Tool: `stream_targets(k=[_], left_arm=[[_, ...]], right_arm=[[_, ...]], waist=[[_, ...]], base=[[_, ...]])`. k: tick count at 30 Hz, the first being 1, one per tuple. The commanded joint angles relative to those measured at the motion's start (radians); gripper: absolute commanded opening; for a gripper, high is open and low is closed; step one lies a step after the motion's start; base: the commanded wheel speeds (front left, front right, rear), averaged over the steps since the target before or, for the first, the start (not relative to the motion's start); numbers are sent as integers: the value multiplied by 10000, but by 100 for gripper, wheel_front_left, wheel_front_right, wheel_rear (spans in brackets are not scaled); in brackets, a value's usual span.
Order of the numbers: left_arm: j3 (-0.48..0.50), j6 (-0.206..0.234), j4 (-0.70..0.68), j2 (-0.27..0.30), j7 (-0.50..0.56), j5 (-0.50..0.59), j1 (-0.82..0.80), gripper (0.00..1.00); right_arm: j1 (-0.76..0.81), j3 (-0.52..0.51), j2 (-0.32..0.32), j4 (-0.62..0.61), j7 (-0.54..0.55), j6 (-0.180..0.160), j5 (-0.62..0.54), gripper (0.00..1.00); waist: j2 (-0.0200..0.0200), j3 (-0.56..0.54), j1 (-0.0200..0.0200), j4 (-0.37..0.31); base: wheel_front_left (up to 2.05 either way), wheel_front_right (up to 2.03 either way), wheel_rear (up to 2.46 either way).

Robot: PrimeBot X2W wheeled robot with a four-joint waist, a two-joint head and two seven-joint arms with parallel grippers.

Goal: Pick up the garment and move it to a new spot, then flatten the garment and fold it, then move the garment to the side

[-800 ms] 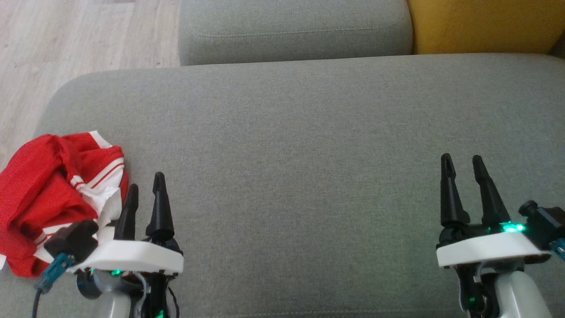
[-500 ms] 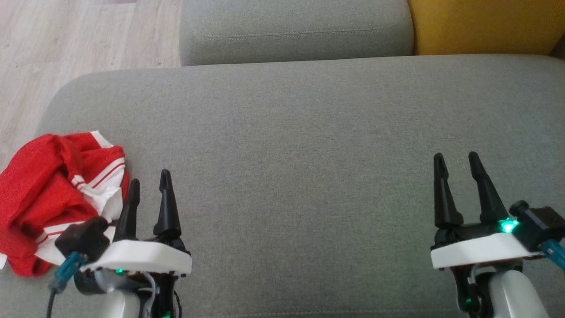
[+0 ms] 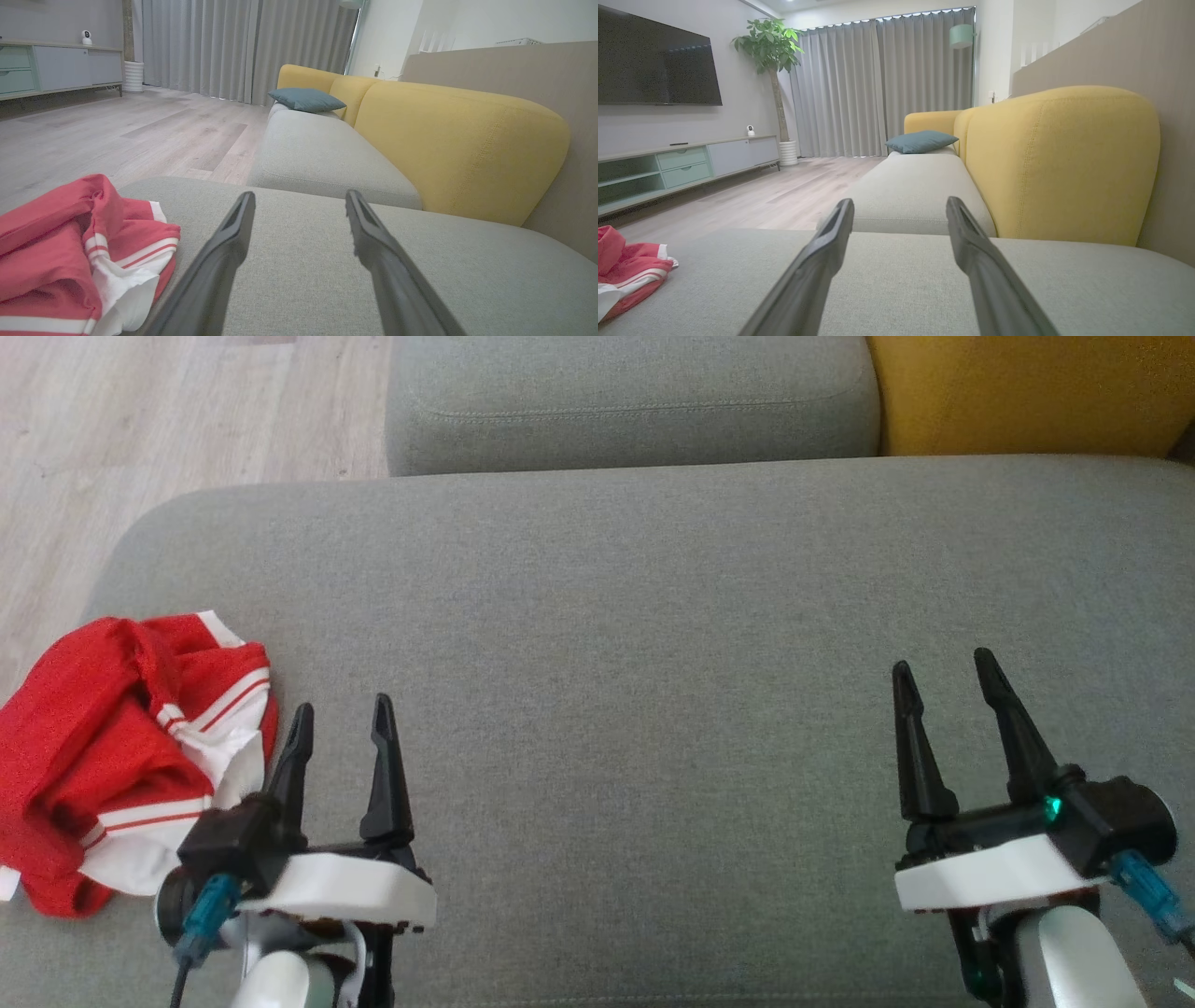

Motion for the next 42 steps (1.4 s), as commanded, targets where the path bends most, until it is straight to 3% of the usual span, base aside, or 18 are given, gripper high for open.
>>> stream_targets(k=[1, 16, 28, 42], left_arm=[[236, 45, -464, 50, -183, 100, -259, 100], [1059, -498, -592, -257, -592, -466, 139, 100], [523, -514, 454, -254, -738, 427, 210, 100], [385, -484, 1021, -255, -738, 429, 94, 100]], right_arm=[[-369, 295, -78, -450, -161, 35, -252, 100], [-244, 328, -86, 85, -574, 39, 2167, 100], [-293, 534, -89, 1176, -720, 40, 1711, 100], [-391, 513, -89, 1780, -720, 40, 1687, 100]], waist=[[-1, -10, 0, 0], [-1, -155, 0, 51], [-1, -305, 0, 52], [-1, -323, 0, 55]], base=[[0, 0, 0], [0, 0, 0], [0, 0, 0], [0, 0, 0]])
